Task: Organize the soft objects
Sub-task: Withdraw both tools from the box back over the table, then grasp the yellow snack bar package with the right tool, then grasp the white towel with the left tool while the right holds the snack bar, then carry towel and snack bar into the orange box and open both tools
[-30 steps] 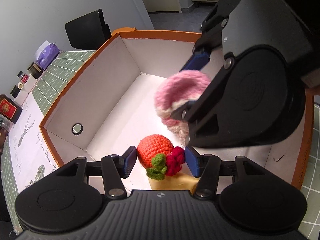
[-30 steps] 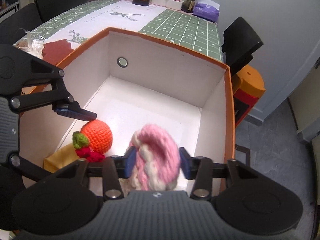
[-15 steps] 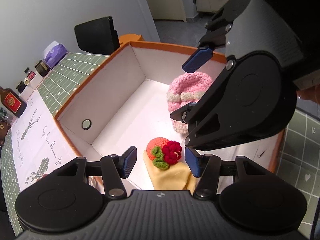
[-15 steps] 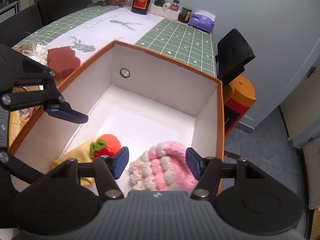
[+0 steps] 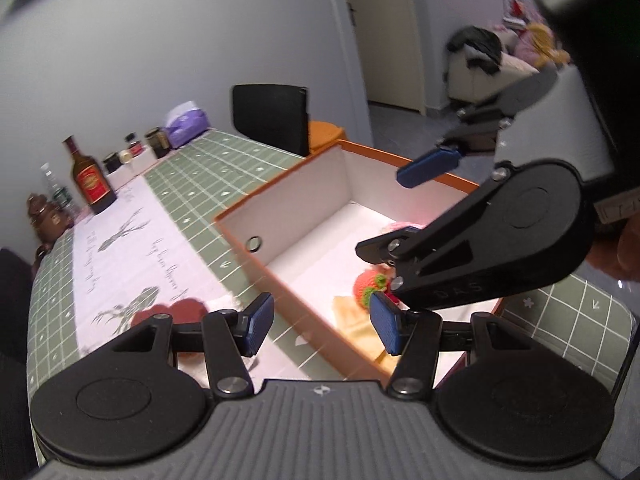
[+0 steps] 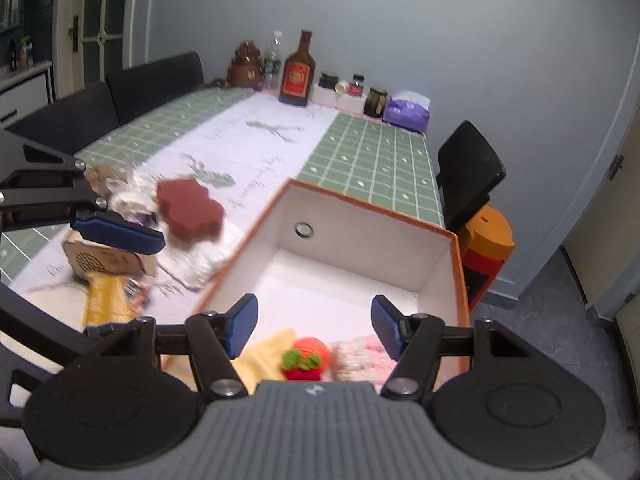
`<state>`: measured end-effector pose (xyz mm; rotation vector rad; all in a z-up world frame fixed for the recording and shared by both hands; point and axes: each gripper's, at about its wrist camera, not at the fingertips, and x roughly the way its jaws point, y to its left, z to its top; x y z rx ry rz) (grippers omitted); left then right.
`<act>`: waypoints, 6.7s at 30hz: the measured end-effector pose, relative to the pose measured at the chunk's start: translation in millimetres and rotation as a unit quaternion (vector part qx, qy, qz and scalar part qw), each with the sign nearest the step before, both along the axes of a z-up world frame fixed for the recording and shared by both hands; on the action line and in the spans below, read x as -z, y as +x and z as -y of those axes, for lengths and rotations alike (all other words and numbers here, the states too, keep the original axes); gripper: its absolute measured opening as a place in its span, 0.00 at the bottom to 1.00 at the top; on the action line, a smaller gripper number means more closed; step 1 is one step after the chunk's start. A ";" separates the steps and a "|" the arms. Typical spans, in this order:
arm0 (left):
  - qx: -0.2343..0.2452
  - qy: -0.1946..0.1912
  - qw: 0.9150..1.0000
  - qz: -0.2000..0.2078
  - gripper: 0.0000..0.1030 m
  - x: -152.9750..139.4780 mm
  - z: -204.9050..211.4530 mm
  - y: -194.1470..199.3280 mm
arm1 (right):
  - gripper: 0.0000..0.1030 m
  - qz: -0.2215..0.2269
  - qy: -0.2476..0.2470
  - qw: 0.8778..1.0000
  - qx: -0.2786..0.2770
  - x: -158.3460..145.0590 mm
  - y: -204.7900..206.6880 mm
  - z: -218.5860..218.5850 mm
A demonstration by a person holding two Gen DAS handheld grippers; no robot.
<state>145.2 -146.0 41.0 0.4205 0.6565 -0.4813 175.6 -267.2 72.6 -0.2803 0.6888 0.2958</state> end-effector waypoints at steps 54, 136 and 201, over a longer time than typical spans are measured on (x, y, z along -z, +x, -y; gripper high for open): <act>-0.244 -0.115 0.959 -0.088 0.75 121.0 -207.4 -54.4 | 0.75 -0.025 0.081 0.996 -0.025 156.3 -43.5 -156.5; -0.023 -0.078 0.993 0.088 0.22 -41.5 -16.9 -12.8 | 0.49 0.014 0.081 0.996 0.026 -9.4 -29.9 47.3; -0.035 0.024 0.999 0.020 0.15 6.2 24.9 110.5 | 0.48 -0.089 0.004 0.994 -0.057 20.9 92.8 10.8</act>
